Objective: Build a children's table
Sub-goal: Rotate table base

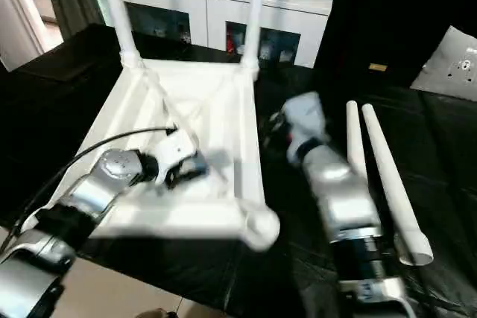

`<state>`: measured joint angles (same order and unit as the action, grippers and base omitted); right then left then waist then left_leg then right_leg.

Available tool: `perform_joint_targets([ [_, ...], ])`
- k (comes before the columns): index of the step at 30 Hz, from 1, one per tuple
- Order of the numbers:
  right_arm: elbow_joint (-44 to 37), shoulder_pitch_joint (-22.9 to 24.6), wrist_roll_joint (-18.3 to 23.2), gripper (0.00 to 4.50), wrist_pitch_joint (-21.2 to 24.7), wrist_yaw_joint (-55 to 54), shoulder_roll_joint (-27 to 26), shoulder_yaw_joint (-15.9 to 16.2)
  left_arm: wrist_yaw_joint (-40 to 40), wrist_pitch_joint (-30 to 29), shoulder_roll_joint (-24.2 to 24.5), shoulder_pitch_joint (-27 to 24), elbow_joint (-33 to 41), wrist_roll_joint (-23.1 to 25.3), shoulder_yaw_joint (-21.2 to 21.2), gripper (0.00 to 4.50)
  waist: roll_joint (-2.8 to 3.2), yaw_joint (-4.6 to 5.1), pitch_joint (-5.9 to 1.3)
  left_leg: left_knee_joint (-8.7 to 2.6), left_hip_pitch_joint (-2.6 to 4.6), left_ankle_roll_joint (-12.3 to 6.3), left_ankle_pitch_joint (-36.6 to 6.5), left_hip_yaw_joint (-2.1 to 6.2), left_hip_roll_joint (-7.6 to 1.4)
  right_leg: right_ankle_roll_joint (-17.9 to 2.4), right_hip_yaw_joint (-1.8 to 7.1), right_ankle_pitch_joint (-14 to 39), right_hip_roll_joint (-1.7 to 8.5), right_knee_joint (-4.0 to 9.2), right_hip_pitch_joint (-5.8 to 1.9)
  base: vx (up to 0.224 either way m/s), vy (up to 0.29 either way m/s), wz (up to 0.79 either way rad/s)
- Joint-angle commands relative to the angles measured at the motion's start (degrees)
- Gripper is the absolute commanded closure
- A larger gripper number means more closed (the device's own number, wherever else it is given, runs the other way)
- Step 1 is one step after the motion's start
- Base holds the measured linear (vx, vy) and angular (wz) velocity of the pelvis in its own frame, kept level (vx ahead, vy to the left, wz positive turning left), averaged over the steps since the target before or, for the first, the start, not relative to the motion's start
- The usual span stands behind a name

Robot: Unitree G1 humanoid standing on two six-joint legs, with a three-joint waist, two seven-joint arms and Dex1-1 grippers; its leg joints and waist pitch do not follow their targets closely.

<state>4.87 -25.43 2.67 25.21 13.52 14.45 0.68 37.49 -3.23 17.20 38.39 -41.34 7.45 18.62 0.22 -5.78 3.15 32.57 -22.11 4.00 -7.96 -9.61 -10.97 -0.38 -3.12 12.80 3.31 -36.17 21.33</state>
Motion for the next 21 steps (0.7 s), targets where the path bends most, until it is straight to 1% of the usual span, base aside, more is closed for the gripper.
perform_joint_targets([
  [1, -3.48, 0.8, 2.75, 0.0, 1.37, 1.49, -0.37, -1.48, -3.02, 1.81, -0.77, 0.41, -0.3, -0.95, -2.57, 2.05, -0.32, -0.27, -4.24, -2.97, 1.19, 0.12, -10.84, 0.7, -1.89, -8.96, 2.77, 2.94, 4.74, 4.41, -2.39, 0.0, 0.0, 0.0],
  [2, -4.46, 1.1, 3.42, 0.0, 1.87, 1.76, -0.53, -1.77, -3.24, 2.12, -1.09, 0.18, -0.11, -1.5, -3.09, 2.05, -0.17, -0.37, -4.3, -2.93, 1.3, -0.44, -10.11, 0.7, -2.0, -9.54, 2.74, 1.73, 4.75, 4.32, -2.27, 0.0, 0.0, 0.0],
  [3, -5.31, 1.52, 3.48, 0.0, 1.97, 1.1, -0.87, -2.02, -2.57, 1.77, -1.4, -0.33, 0.91, -2.66, -3.98, 2.05, -0.33, -0.26, -4.28, -2.85, 1.25, -0.78, -9.98, 0.61, -1.94, -10.12, 2.73, 1.09, 4.67, 4.26, -2.2, 0.0, 0.0, 0.0],
  [5, -8.38, 3.29, 4.32, 0.0, 2.58, -1.34, -2.79, -3.08, -0.16, -1.13, -2.1, -2.97, 7.04, -6.81, -7.14, 2.05, -0.34, -0.4, -4.24, -2.86, 1.21, -1.1, -9.4, 0.58, -2.11, -11.01, 2.72, 0.74, 4.88, 4.08, -2.14, 0.0, 0.0, 0.0],
  [6, -9.95, 4.2, 4.53, 0.0, 3.99, -3.59, -4.27, -4.04, 0.49, -2.61, -2.29, -4.39, 10.25, -8.55, -8.22, 2.05, -0.61, -0.31, -4.25, -2.93, 1.25, -1.22, -9.26, 0.51, -2.21, -11.29, 2.69, 0.71, 4.88, 4.03, -2.11, 0.0, 0.0, 0.0],
  [7, -10.91, 4.73, 4.65, 0.0, 5.05, -5.01, -5.23, -4.69, 0.68, -3.36, -2.39, -5.19, 12.02, -9.47, -8.73, 2.05, -0.3, -0.39, -4.24, -2.97, 1.25, -1.46, -9.17, 0.53, -2.35, -11.65, 2.69, 0.74, 4.88, 3.92, -1.76, 0.0, 0.0, 0.0],
  [8, -12.78, 6.07, 4.93, 0.0, 8.35, -5.4, -5.91, -4.45, 0.58, -5.11, -2.48, -7.27, 16.43, -11.05, -9.39, 2.05, -0.46, -0.22, -4.27, -2.97, 1.47, -1.27, -9.56, 0.45, -2.31, -11.71, 2.68, 1.04, 4.59, 3.77, -1.81, 0.0, 0.0, 0.0],
  [9, -14.69, 7.87, 4.71, 0.0, 10.67, -5.12, -6.0, -3.44, 0.41, -7.41, -2.53, -9.78, 21.75, -12.79, -9.97, 2.05, -0.32, -0.21, -4.22, -3.02, 1.33, -1.35, -9.38, 0.45, -2.35, -11.52, 2.7, 1.28, 4.59, 3.81, -1.81, 0.0, 0.0, 0.0],
  [10, -16.44, 10.09, 3.7, 0.0, 10.49, -4.52, -5.56, -1.86, 0.25, -10.14, -2.52, -12.44, 27.39, -14.59, -10.41, 2.05, -0.49, -0.2, -4.22, -3.03, 1.33, -1.34, -9.38, 0.41, -2.47, -11.49, 2.72, 1.04, 4.62, 3.75, -1.81, 0.0, 0.0, 0.0],
  [11, -17.43, 11.88, 3.82, 0.0, 11.99, -4.63, -5.94, -1.5, -0.96, -12.58, -2.64, -14.38, 31.72, -15.62, -11.14, 2.05, -0.38, -0.19, -3.89, -3.11, 1.13, -1.19, -10.28, 0.34, -2.42, -10.76, 2.77, 2.65, 4.56, 4.06, -1.58, 0.0, 0.0, 0.0],
  [12, -17.83, 12.75, 4.03, 0.0, 12.36, -4.78, -6.28, -1.53, -1.97, -14.09, -2.96, -15.32, 33.96, -16.31, -11.82, 2.05, -0.53, -0.17, -3.78, -3.14, 1.28, -0.83, -11.9, 0.28, -2.32, -10.12, 2.84, 5.5, 4.54, 4.35, -1.48, 0.0, 0.0, 0.0],
  [13, -18.51, 14.1, 4.53, 0.0, 13.15, -5.06, -6.85, -1.72, -3.71, -16.46, -3.54, -16.77, 37.42, -17.4, -12.95, 2.05, -0.37, -0.04, -3.85, -2.16, 2.84, 1.63, -13.68, -1.1, -2.84, -8.8, 4.2, 8.14, 3.5, 5.2, -0.04, 0.0, 0.0, 0.0],
  [14, -19.43, 15.38, 5.24, 0.0, 13.75, -5.29, -7.38, -2.09, -6.5, -18.48, -4.52, -18.37, 41.48, -18.15, -14.62, 2.05, -0.88, -0.12, -3.21, -2.01, 2.79, 4.91, -17.04, -1.41, -2.18, -6.97, 4.6, 13.45, 2.58, 5.52, 0.35, 0.0, 0.0, 0.0],
  [15, -19.62, 15.55, 5.34, 0.0, 13.78, -5.33, -7.46, -2.15, -6.95, -18.79, -4.71, -18.63, 42.16, -18.21, -14.92, 2.05, -0.72, -0.2, -3.28, -0.41, 5.23, 8.77, -21.81, -2.68, -1.82, -3.62, 5.45, 19.03, 0.24, 6.7, 2.87, 0.0, 0.0, 0.0],
  [16, -20.16, 15.96, 5.55, 0.0, 13.85, -5.46, -7.63, -2.28, -8.03, -19.6, -5.2, -19.29, 43.92, -18.32, -15.69, 2.05, -1.03, 0.16, -3.42, -0.53, 4.52, 9.2, -21.09, -2.77, -1.54, -2.59, 5.64, 18.83, -0.5, 6.37, 2.26, -0.066, 0.009, -0.43],
  [17, -21.83, 16.63, 6.02, 0.0, 14.37, -5.49, -7.86, -2.18, -11.66, -22.44, -6.2, -21.18, 47.25, -17.46, -18.02, 2.05, -0.72, 0.2, -3.04, -0.52, 4.38, 9.98, -21.46, -2.69, -1.48, -0.45, 6.03, 19.21, -1.47, 6.68, 3.09, -0.064, 0.019, -0.57],
  [18, -22.23, 16.79, 6.11, 0.0, 14.51, -5.5, -7.91, -2.14, -12.46, -23.03, -6.41, -21.65, 48.01, -17.25, -18.5, 2.05, -0.28, 0.94, -3.11, -0.11, 4.51, 10.47, -22.46, -2.56, -1.4, 0.57, 6.14, 18.31, -2.49, 6.32, 3.32, -0.064, 0.019, -0.57],
  [19, -23.06, 17.17, 6.28, 0.0, 14.96, -5.6, -8.06, -2.06, -14.28, -23.98, -6.87, -23.0, 49.38, -16.61, -19.48, 2.05, -0.44, 1.27, -3.05, 0.11, 4.37, 10.26, -22.26, -2.62, -1.26, 1.04, 6.26, 18.06, -2.89, 6.42, 3.4, -0.023, 0.038, -0.59],
  [20, -23.92, 17.63, 6.56, 0.0, 15.92, -5.83, -8.45, -2.2, -16.03, -25.24, -7.2, -24.45, 50.88, -16.3, -20.18, 2.05, -0.91, 2.0, -2.88, 0.96, 4.11, 9.48, -22.86, -2.96, -0.47, 2.27, 6.82, 20.2, -3.74, 6.9, 3.75, -0.017, 0.034, -0.59],
  [21, -24.21, 18.1, 6.6, 0.0, 16.28, -6.17, -8.83, -2.44, -17.28, -25.38, -7.7, -25.44, 51.53, -16.17, -20.47, 2.05, -1.03, 2.61, -2.93, 1.54, 3.84, 8.73, -22.87, -2.94, 0.04, 3.18, 7.46, 22.54, -4.2, 7.17, 3.83, -0.017, 0.034, -0.59],
])
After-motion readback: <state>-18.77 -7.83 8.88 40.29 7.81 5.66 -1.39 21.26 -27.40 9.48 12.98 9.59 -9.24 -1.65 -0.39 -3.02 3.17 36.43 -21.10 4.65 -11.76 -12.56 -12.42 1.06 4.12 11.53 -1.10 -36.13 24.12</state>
